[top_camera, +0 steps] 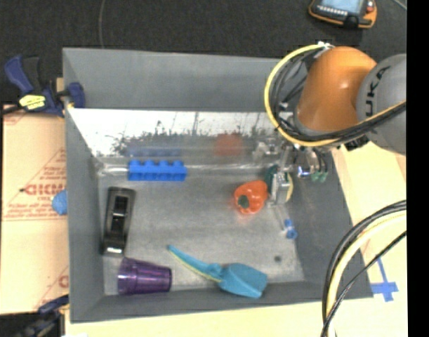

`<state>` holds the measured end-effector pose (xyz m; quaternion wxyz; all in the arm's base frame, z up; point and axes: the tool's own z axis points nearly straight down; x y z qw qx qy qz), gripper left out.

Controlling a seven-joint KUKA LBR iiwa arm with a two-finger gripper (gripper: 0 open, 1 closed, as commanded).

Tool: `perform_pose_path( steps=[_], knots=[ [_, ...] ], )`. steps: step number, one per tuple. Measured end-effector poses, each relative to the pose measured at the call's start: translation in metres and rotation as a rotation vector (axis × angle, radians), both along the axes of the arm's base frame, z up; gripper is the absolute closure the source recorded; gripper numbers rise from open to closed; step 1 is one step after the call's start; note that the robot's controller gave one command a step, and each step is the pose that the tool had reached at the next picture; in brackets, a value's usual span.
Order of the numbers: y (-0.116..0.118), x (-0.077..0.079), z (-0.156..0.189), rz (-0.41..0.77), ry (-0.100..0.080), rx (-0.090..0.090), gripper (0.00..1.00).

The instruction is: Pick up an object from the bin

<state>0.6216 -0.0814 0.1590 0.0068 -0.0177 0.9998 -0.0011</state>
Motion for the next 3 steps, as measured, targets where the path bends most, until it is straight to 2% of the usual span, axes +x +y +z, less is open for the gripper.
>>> perform_pose_path(
  steps=[1, 2, 3],
  knots=[
    [0.011, 0.01, -0.058, -0.026, 0.008, 0.0, 0.0],
    [0.009, 0.012, -0.088, -0.234, -0.008, 0.003, 0.0],
    [0.002, 0.023, -0.087, -0.172, 0.0, -0.001, 1.0]
  ],
)
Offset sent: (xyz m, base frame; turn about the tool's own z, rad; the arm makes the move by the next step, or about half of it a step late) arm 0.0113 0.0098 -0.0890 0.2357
